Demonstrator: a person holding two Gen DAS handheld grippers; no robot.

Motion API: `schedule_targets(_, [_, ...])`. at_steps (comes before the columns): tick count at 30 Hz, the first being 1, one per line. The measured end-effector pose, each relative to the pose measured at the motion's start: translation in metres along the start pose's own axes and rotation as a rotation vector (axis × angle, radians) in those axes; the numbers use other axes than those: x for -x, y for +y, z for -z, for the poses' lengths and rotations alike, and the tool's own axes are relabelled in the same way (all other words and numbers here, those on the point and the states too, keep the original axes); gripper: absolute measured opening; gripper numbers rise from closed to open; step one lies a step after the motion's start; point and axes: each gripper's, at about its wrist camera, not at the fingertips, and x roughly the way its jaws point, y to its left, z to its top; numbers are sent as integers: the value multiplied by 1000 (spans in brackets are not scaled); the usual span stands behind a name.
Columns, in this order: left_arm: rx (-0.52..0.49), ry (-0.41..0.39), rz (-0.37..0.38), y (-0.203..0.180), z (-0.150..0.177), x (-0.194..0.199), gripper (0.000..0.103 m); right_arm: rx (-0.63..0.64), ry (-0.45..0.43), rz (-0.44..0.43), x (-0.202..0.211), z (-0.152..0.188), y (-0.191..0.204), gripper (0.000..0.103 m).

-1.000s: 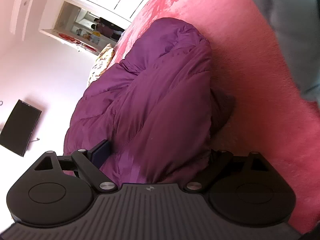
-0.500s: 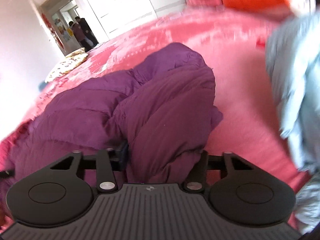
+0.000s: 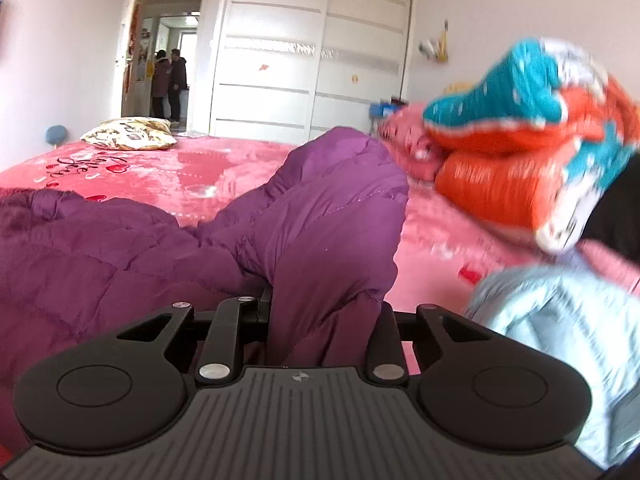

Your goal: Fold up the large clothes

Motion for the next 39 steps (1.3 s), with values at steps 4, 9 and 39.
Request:
schedule_targets(4, [-19,-47,36,-6,-9,21,30,75,-66,37,6,-18,8,29])
schedule_targets(9, [-29,-122,77,-4,-26,56,30,125,-160,48,34,-37,12,27])
schedule_targets(39, [110,-782,-327,160,-97,275,30,201,-349,-441,-147,-143,283,13])
